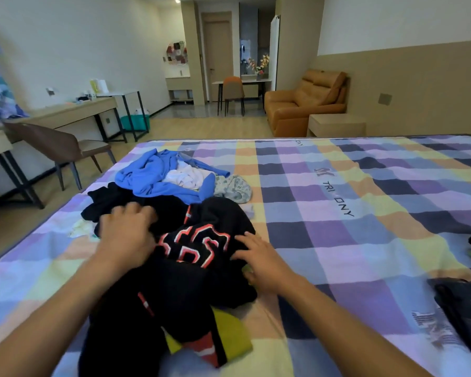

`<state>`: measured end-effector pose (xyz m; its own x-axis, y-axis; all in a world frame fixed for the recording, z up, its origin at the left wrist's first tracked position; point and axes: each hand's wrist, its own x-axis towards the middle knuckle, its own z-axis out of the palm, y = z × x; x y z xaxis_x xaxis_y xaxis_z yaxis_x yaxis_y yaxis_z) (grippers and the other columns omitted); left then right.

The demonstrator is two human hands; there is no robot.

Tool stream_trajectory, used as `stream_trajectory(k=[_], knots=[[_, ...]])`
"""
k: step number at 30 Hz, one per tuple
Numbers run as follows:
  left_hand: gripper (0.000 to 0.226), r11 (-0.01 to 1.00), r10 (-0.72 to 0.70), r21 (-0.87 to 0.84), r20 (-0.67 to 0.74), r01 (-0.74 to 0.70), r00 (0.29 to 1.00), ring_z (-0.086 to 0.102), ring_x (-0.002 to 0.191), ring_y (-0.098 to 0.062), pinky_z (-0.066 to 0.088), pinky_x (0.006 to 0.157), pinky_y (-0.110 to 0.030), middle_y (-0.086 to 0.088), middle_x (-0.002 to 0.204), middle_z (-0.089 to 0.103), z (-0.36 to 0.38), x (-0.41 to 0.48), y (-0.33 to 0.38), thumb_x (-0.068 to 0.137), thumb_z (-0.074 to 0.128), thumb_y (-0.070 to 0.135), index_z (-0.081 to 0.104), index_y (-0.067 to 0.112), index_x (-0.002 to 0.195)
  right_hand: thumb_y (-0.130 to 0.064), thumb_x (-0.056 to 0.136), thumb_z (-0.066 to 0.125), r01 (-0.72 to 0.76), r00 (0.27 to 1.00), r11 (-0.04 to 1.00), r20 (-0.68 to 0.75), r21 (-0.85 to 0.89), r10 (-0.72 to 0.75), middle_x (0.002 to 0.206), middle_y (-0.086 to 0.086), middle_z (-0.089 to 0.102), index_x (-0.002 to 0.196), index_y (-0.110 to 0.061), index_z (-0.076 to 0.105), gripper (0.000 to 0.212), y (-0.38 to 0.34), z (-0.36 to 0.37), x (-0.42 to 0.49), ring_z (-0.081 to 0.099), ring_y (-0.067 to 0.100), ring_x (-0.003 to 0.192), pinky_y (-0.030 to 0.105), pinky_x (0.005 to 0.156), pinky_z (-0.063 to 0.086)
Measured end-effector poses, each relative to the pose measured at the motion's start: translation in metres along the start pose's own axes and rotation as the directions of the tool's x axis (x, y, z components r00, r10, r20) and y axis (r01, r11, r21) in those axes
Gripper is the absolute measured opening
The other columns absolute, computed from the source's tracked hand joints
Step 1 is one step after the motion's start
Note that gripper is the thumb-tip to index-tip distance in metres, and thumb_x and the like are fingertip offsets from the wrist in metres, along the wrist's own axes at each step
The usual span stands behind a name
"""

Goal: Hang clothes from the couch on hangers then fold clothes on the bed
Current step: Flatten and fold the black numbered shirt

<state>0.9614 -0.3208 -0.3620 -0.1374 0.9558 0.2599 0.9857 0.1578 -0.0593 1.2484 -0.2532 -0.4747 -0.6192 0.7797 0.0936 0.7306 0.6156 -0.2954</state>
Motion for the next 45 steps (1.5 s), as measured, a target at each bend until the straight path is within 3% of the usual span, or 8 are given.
stream_trajectory(k=[4,7,14,20,27,33,40,45], knots=[[0.056,0.824,0.304,-0.526,0.097,-0.211,0.948,0.055,0.098,-0.014,0.047,0.085,-0.036,0.012,0.102,0.054,-0.006,-0.061,0.076,0.069,0.041,0.069,0.054,0.031,0.108,-0.020,0.089,0.057,-0.089,0.992,0.971,-0.066,0.220,0.106,0.098,0.003,0.068,0.090,-0.020,0.068,0.011,-0.028,0.014,0.012,0.063,0.024,0.095,0.042,0.083,0.049],[0.085,0.885,0.240,-0.459,0.298,-0.082,0.924,0.054,0.106,-0.017,0.046,0.087,-0.036,0.010,0.113,0.052,0.028,-0.088,0.102,0.057,0.049,0.087,0.044,0.027,0.118,-0.015,0.097,0.054,-0.150,0.963,0.786,-0.093,0.599,0.254,0.064,-0.005,0.057,0.066,-0.018,0.055,0.030,-0.047,-0.014,0.008,0.051,0.007,0.060,0.031,0.059,0.040],[0.033,0.594,-0.002,-0.805,-0.002,0.000,1.000,0.068,0.097,-0.030,0.053,0.083,-0.045,-0.004,0.096,0.075,0.004,-0.064,0.106,0.078,0.044,0.024,0.070,0.017,0.099,-0.022,0.090,0.070,-0.029,0.980,0.738,-0.125,0.674,0.153,0.056,-0.014,0.058,0.066,-0.025,0.061,0.026,-0.080,-0.105,-0.016,0.052,0.002,0.054,0.022,0.055,0.040],[0.043,0.027,-0.026,-0.976,0.216,0.216,0.976,0.070,0.064,-0.020,0.056,0.069,-0.030,-0.008,0.073,0.074,-0.104,-0.017,0.080,0.096,0.043,-0.005,0.076,0.015,0.076,-0.015,0.073,0.074,-0.114,0.836,0.948,-0.487,0.299,0.254,0.073,-0.001,0.065,0.079,-0.022,0.054,0.022,-0.035,-0.153,-0.024,0.063,0.029,0.077,0.038,0.063,0.049],[0.024,0.445,0.123,-0.891,-0.039,-0.090,0.992,0.065,0.063,-0.017,0.050,0.060,-0.026,-0.008,0.074,0.071,-0.195,0.023,0.047,0.099,0.054,0.009,0.076,0.010,0.090,-0.002,0.074,0.054,-0.368,0.697,0.894,-0.561,0.255,0.447,0.083,0.002,0.064,0.082,-0.022,0.053,0.022,-0.002,-0.205,-0.027,0.057,0.033,0.083,0.035,0.059,0.037],[0.021,0.950,0.049,-0.265,-0.391,-0.163,0.919,0.061,0.098,-0.039,0.049,0.082,-0.041,-0.017,0.099,0.067,-0.243,0.068,0.032,0.085,0.057,0.006,0.070,0.010,0.101,0.003,0.083,0.052,-0.364,0.775,0.909,-0.477,0.202,0.416,0.071,0.006,0.062,0.082,-0.010,0.068,0.021,-0.018,-0.333,-0.022,0.060,0.028,0.075,0.028,0.060,0.044],[0.019,0.968,-0.070,-0.244,-0.501,-0.063,0.863,0.061,0.076,-0.038,0.052,0.054,-0.030,-0.020,0.085,0.063,-0.389,0.116,0.013,0.085,0.057,0.003,0.070,0.006,0.098,-0.018,0.074,0.046,-0.003,0.399,0.940,-0.861,0.342,0.315,0.068,0.001,0.047,0.070,-0.017,0.055,0.010,-0.106,-0.525,-0.028,0.051,0.022,0.067,0.023,0.055,0.047],[0.019,0.774,0.207,-0.580,-0.146,-0.253,0.967,0.056,0.073,-0.025,0.046,0.056,-0.024,-0.015,0.080,0.060,-0.392,0.100,0.008,0.076,0.057,0.004,0.061,-0.011,0.087,-0.006,0.096,0.046,-0.311,0.606,0.941,-0.735,0.133,0.304,0.091,0.018,0.055,0.095,-0.006,0.062,0.016,-0.098,-0.507,-0.037,0.051,0.025,0.084,0.032,0.052,0.029]])
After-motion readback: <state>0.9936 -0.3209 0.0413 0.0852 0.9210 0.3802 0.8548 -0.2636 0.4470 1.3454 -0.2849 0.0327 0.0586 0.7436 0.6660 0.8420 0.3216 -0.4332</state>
